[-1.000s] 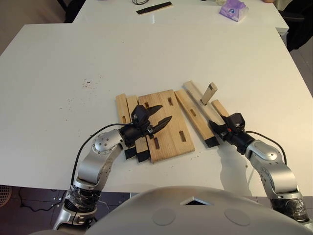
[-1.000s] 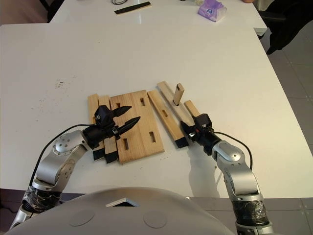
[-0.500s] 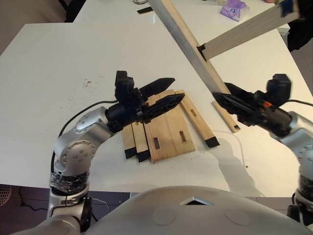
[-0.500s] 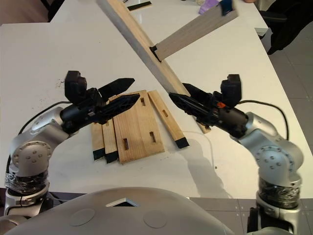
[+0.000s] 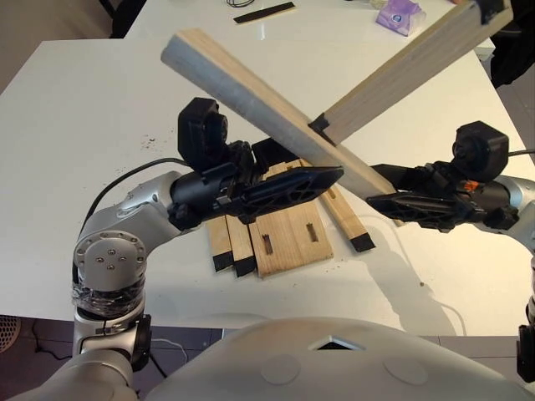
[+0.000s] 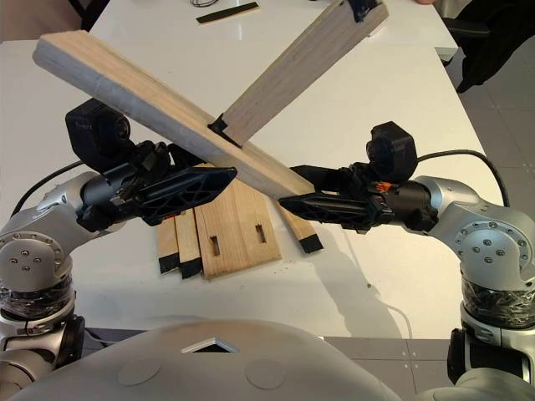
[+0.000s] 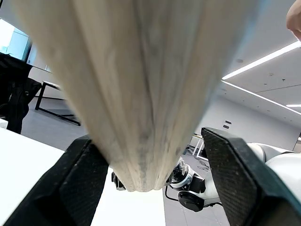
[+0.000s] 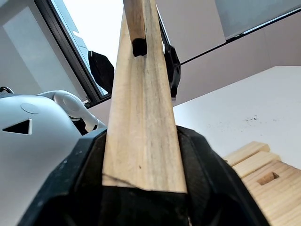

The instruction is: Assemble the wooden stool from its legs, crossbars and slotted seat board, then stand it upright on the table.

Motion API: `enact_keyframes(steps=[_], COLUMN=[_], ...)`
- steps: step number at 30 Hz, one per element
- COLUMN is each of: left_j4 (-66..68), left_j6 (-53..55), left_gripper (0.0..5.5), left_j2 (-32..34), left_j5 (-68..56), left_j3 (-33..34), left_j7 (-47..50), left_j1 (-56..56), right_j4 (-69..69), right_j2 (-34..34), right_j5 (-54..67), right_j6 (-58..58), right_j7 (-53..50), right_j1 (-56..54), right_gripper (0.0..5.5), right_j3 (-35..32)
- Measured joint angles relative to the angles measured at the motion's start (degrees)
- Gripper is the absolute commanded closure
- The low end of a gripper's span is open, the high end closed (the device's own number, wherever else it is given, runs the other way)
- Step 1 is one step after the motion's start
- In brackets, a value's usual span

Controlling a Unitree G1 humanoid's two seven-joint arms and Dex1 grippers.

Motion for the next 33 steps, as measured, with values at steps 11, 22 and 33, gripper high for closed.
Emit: enact_keyframes(steps=[11, 22, 33], left_j4=[2.5, 2.9, 1.8], left_j6=[0.7, 0.7, -2.1], left_gripper=[3.44, 3.47, 3.47], left_j2=[3.9, 4.6, 19.0], left_j5=[3.9, 9.2, 25.3], left_j3=[0.2, -0.2, 7.2], left_j7=[-3.4, -7.8, -17.2], left_j1=[-0.3, 1.2, 5.2], right_j4=[0.2, -0.7, 13.6], right_j2=[-0.9, -2.7, 1.0], right_j5=[-10.8, -20.3, -25.5], right_j6=[-3.9, -8.8, -13.7], right_j7=[6.5, 9.8, 2.0], right_j1=[3.9, 5.3, 7.7], right_gripper=[3.45, 2.76, 2.73], right_j3=[1.7, 4.6, -2.1])
